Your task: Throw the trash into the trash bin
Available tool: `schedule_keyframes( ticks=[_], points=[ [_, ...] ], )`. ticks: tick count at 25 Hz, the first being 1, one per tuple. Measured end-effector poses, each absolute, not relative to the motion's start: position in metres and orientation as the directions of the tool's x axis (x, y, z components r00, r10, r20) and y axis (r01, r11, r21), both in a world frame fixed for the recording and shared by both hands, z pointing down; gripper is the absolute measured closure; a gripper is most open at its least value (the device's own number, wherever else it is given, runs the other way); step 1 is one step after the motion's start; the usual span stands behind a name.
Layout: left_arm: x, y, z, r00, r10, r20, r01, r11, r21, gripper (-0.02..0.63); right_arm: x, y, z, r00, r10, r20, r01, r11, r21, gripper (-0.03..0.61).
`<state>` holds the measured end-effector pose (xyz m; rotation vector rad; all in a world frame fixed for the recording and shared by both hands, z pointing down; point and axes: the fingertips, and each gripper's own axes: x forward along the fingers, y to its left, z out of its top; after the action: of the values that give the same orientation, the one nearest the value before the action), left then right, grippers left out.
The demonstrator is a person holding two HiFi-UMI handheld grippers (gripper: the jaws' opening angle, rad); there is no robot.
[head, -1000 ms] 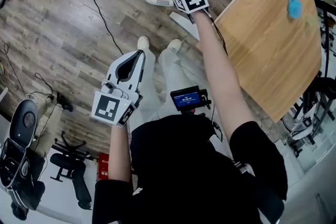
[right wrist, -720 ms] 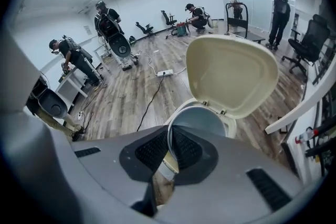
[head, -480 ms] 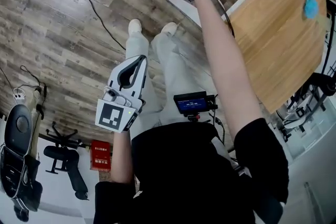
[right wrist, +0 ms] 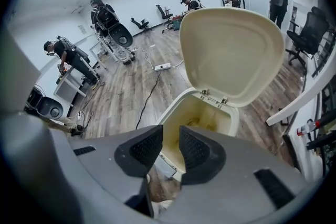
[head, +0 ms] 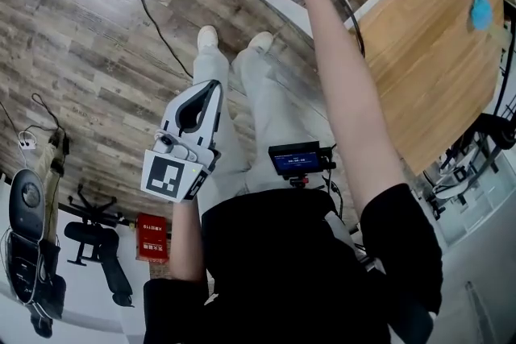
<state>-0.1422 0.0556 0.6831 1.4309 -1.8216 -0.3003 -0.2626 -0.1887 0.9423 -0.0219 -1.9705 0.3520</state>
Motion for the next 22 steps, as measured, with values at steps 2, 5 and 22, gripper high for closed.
schedule_keyframes(
  ticks=[2, 5, 22],
  points=[
    [-0.141, 0.056, 0.684, -0.060, -0.899, 0.435, -0.728, 0.338, 0.597, 0.607, -0.264, -0.188, 0.938, -0.424, 0.169, 0.890, -0.132, 0.960, -0.246, 0.491],
    [-0.138, 0.054, 0.677, -0.061, -0.903, 0.425, -0.732, 0.330, 0.596, 0.607, -0.266, -0.191, 0.920, -0.455, 0.158, 0.876, -0.129, 0.962, -0.240, 0.491],
    [-0.169, 0.027, 0.534, -0.052, -0.964, 0.260, -0.892, 0.162, 0.423, 0.607, -0.247, -0.135, 0.595, -0.868, 0.132, 0.479, 0.025, 0.975, -0.223, 0.580]
  ],
)
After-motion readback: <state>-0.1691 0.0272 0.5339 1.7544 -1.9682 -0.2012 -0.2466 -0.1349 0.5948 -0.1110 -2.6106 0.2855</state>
